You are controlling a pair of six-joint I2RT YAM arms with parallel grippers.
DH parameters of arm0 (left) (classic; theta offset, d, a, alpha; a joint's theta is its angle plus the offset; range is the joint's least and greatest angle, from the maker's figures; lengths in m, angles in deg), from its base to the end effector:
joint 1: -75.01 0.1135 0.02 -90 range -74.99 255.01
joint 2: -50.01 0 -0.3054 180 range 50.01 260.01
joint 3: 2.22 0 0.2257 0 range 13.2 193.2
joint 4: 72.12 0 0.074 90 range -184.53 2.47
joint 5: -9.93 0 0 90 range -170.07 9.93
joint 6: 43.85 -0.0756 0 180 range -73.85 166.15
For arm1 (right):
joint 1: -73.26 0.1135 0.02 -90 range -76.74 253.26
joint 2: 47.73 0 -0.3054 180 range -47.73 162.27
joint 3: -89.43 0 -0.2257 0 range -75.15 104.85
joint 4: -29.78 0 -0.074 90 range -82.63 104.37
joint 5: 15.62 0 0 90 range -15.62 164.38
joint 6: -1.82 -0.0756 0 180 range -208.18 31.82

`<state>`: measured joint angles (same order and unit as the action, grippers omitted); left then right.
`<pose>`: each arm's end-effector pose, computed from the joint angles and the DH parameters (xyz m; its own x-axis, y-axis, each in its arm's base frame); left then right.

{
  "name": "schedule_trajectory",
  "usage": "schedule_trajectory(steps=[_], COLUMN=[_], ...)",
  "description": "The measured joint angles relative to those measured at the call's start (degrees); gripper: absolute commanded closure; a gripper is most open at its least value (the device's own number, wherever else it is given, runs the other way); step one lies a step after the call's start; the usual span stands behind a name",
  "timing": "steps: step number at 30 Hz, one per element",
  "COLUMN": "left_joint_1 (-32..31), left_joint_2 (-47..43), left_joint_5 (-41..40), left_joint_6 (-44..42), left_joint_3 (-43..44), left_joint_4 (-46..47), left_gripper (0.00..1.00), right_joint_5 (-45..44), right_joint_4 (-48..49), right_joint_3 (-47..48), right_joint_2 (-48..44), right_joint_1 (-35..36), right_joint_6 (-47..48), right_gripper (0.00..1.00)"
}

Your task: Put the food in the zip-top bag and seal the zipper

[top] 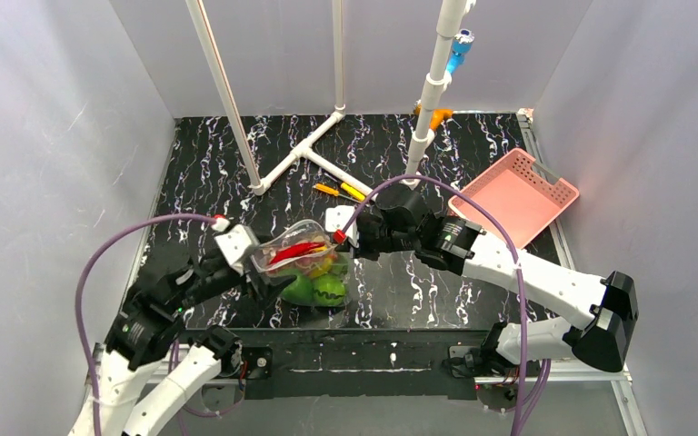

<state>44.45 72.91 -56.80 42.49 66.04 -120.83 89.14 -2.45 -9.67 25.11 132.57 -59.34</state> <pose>0.0197 -0.0463 0.3845 0.0013 0.0673 -0.9977 0.8083 0.5874 0.0407 0.1302 0.2571 0.3767 0.2753 -0.4501 -0.8495 -0.9331 0.0874 -0.3487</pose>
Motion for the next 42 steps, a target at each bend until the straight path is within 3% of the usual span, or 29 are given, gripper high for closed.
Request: schedule_trajectory(steps=[5, 12, 25, 33, 35, 38, 42], left_joint_1=[0.0, 0.0, 0.0, 0.0, 0.0, 0.0, 0.0], left_joint_2=[11.2, 24.8, 32.0, 34.1, 33.1, 31.4, 29.6], left_joint_5=[5.8, 14.8, 22.8, 23.8, 23.4, 22.4, 20.4], left_joint_6=[-15.0, -24.8, -28.7, -28.3, -27.9, -27.4, -25.7], left_joint_3=[1.0, 2.6, 2.8, -0.8, -3.0, -5.4, -7.1], left_joint_4=[2.6, 4.5, 10.8, 15.7, 16.9, 17.6, 20.1], left_gripper=[0.02, 0.02, 0.02, 0.12, 0.16, 0.38, 0.58], right_joint_5=[2.1, 3.3, 3.5, 3.6, 3.6, 3.5, 3.3], right_joint_4=[-1.1, -3.0, -3.7, -4.3, -4.3, -4.4, -4.6], right_joint_3=[0.1, 0.5, 0.8, 0.7, 0.8, 0.7, 0.7], right_joint_2=[0.0, 0.0, 0.0, -0.1, -0.2, -0.7, -1.0], right_joint_1=[0.0, 0.0, -0.1, -0.4, -0.5, -0.4, -0.4], right_joint_6=[0.2, 1.2, 1.6, 1.6, 1.6, 1.6, 1.6], right_gripper=[0.99, 0.99, 0.99, 0.99, 0.99, 0.99, 0.99])
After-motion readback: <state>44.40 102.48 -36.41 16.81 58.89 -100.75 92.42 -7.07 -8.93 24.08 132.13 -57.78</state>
